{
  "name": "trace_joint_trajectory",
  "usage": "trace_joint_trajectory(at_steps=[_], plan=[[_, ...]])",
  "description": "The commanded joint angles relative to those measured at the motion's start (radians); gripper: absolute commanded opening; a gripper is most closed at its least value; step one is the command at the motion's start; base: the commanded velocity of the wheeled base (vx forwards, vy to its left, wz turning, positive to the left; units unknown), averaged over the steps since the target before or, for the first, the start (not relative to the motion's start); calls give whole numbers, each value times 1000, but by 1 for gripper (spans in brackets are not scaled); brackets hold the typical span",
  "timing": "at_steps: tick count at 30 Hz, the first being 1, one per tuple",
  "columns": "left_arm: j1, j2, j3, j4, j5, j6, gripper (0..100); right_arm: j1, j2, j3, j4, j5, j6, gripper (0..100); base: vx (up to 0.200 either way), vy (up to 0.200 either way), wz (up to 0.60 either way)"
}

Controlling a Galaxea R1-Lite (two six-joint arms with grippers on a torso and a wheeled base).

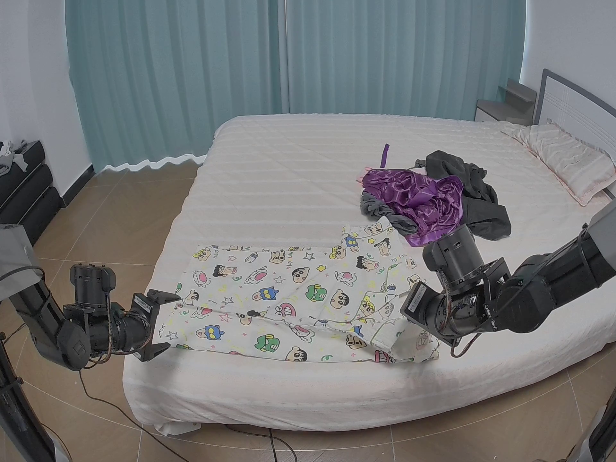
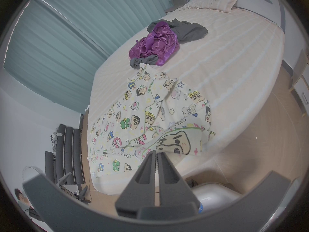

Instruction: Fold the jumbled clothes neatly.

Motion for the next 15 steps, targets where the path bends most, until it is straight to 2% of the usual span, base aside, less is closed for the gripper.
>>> trace_joint_trajectory(at_steps=[1, 8, 9, 15], plan=[[-1, 2, 0, 0, 0, 0, 100, 15, -12, 19, 14, 1, 0, 0, 0, 0, 0], [1, 2, 0, 0, 0, 0, 100, 38, -1, 19, 47, 9, 3, 0, 0, 0, 0], [1, 2, 0, 0, 0, 0, 100, 38, 8, 19, 47, 9, 3, 100, 0, 0, 0], [1, 2, 0, 0, 0, 0, 100, 35, 8, 19, 47, 11, 3, 100, 0, 0, 0]])
